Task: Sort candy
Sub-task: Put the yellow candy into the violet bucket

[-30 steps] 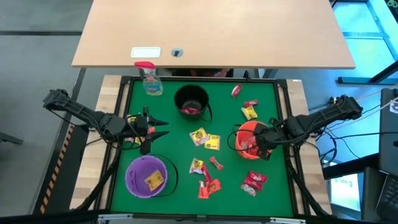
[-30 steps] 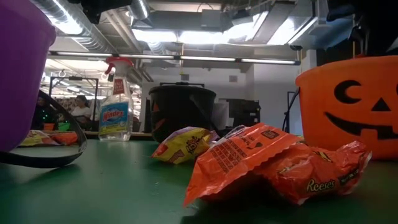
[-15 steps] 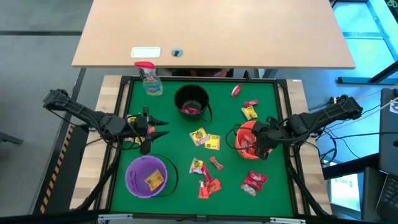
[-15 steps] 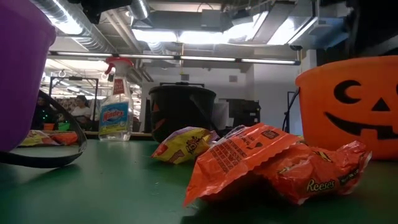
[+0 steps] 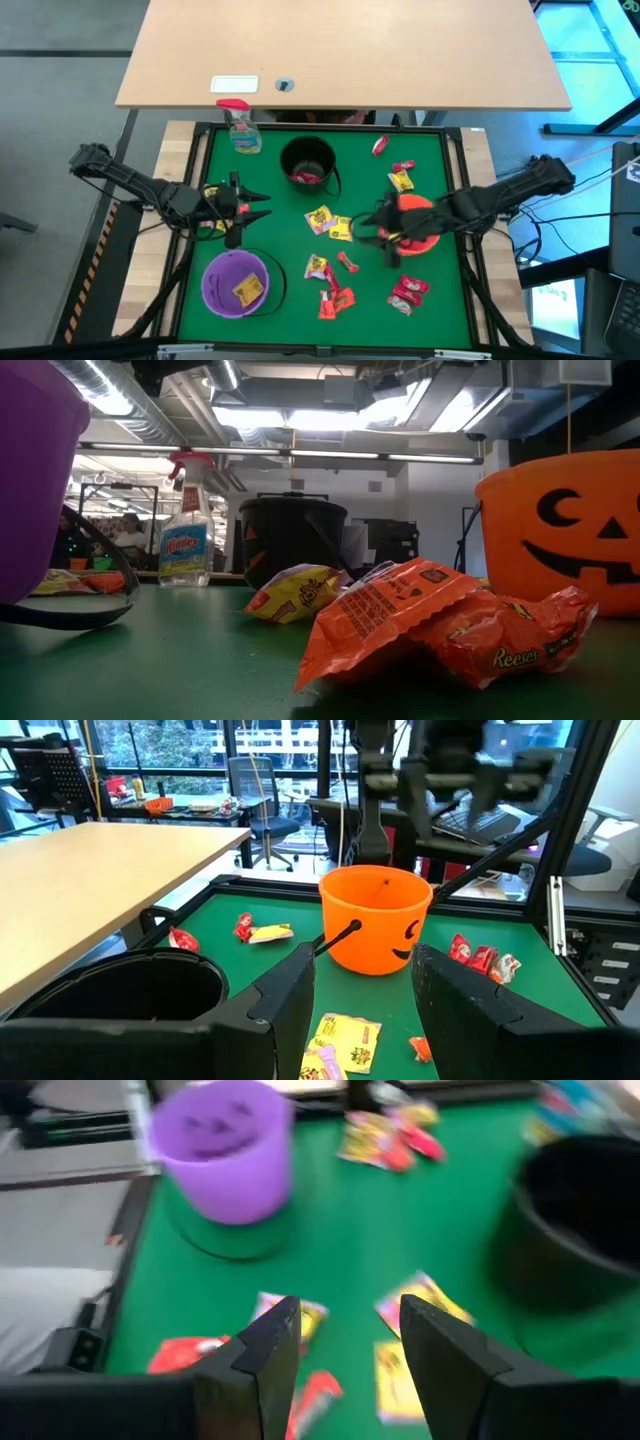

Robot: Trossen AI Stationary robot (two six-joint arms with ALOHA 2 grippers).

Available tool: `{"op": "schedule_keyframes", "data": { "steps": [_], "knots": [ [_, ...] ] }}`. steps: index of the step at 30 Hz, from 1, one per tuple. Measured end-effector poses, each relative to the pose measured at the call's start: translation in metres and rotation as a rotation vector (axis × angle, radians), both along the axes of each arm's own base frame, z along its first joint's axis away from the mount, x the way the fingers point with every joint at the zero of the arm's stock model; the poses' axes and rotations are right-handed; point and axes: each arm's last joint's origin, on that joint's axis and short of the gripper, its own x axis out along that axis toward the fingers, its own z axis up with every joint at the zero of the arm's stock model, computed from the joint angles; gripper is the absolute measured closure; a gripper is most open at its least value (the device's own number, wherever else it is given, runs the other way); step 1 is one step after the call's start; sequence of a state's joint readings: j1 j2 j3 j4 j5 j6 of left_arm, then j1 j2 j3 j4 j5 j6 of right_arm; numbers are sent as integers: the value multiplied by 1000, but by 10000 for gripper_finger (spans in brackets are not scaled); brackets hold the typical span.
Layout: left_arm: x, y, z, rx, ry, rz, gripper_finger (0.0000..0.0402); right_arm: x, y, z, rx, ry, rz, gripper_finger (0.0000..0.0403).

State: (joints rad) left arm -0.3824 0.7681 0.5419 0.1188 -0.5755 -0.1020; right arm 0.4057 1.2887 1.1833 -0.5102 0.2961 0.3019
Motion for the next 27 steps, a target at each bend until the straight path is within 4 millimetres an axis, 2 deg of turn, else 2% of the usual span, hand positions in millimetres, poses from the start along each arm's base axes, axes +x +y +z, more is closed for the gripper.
{"op": "schedule_keyframes", "data": {
  "steps": [5,14,21,27],
  "knots": [
    [0,0,0,-1,-4,0,246,36,18,-36,-155,50,173,231],
    [0,0,1,-2,-6,0,246,86,40,-113,-340,135,235,231],
    [0,0,0,3,-4,0,246,101,47,-152,-375,193,269,231],
    [0,0,0,6,-2,10,246,108,50,-177,-378,226,278,231]
  ]
}}
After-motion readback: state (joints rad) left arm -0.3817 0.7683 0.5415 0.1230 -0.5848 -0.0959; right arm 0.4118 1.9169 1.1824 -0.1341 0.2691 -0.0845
